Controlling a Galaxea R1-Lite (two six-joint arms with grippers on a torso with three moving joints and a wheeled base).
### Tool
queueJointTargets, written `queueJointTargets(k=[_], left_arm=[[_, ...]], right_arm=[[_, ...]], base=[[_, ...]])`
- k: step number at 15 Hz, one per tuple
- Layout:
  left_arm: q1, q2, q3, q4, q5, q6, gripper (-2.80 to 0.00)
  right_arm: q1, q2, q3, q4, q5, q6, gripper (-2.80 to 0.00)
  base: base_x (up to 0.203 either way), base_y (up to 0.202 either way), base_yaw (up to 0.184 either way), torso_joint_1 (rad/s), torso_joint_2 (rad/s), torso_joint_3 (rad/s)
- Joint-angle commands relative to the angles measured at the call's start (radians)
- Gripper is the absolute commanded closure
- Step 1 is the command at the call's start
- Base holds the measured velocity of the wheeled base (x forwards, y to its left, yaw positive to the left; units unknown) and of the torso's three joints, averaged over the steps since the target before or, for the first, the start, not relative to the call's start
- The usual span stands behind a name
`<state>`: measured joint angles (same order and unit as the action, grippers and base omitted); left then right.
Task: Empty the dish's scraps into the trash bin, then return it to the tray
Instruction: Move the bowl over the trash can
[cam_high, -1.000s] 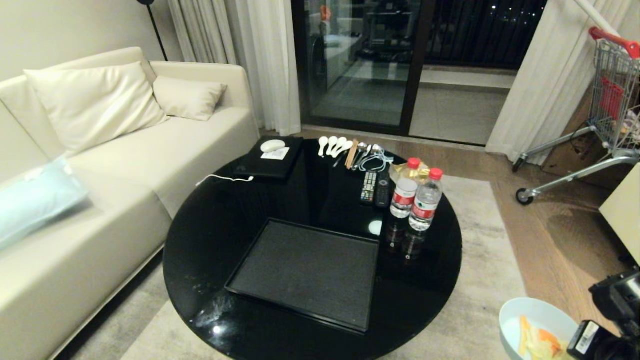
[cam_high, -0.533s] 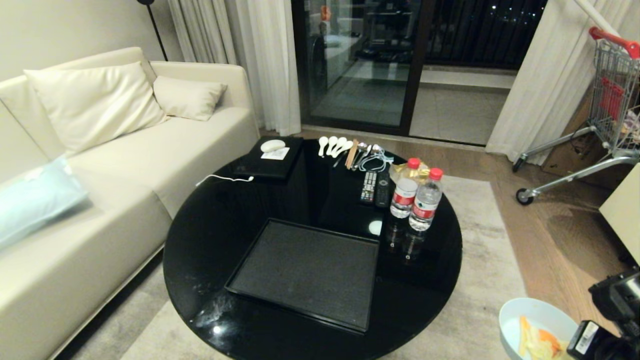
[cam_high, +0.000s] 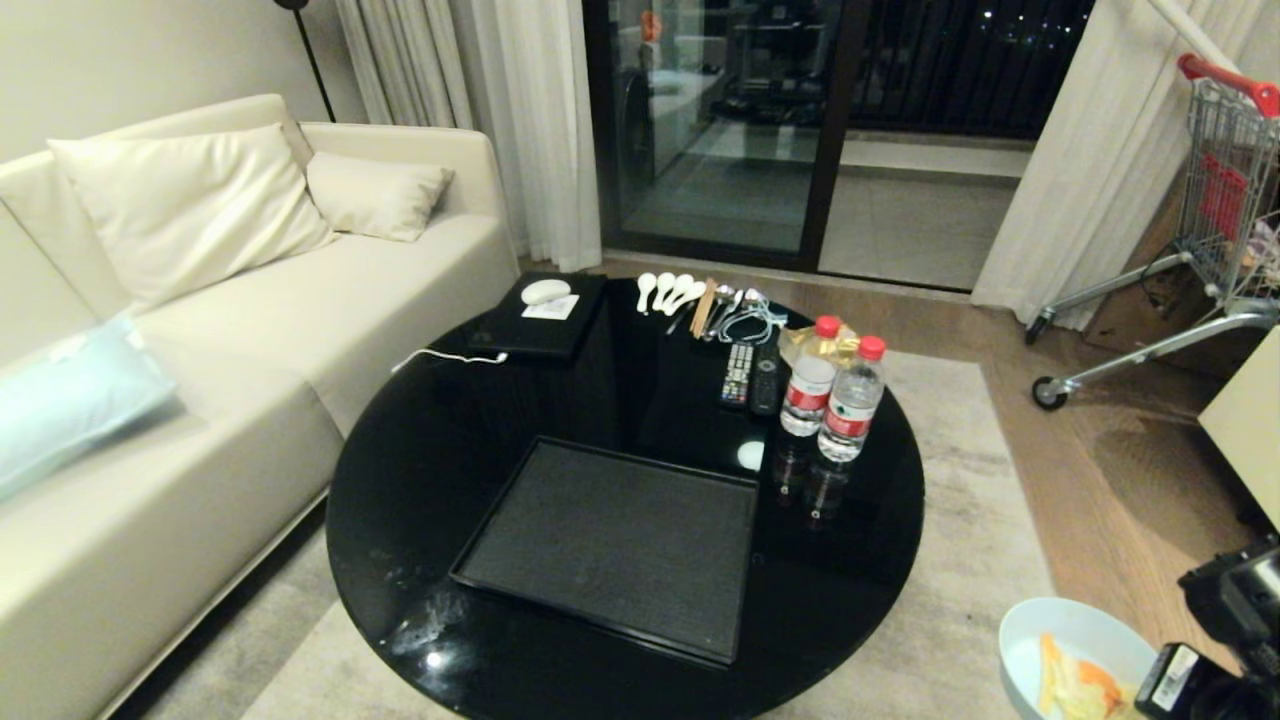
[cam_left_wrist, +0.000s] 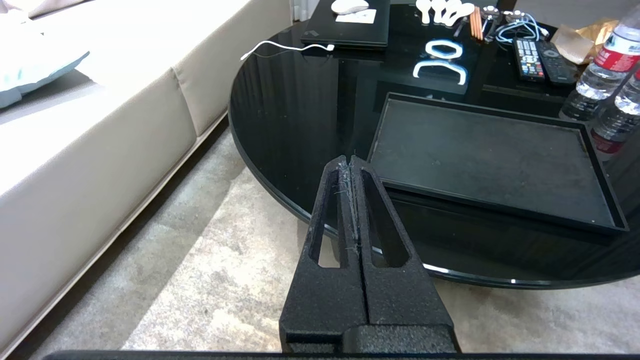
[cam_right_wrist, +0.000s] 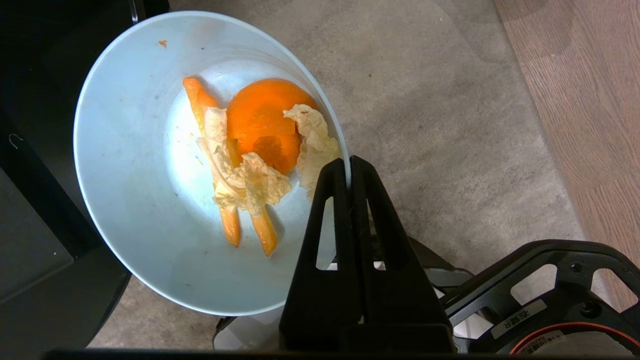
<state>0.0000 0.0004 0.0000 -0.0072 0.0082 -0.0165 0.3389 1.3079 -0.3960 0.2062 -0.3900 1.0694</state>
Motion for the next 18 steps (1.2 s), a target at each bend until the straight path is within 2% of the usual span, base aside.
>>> queueJointTargets(k=[1, 18], left_arm=[[0.0, 0.0, 0.0, 0.0, 0.001, 0.0, 0.0], [0.0, 0.0, 0.0, 0.0, 0.001, 0.0, 0.0]], right_arm=[[0.0, -0.001, 0.002, 0.001, -0.003, 0.004, 0.0], [0.0, -0.016, 0.005, 0.004, -0.003, 0.005, 0.0]], base=[[0.0, 0.0, 0.0, 0.0, 0.0, 0.0], [0.0, 0.0, 0.0, 0.0, 0.0, 0.0]])
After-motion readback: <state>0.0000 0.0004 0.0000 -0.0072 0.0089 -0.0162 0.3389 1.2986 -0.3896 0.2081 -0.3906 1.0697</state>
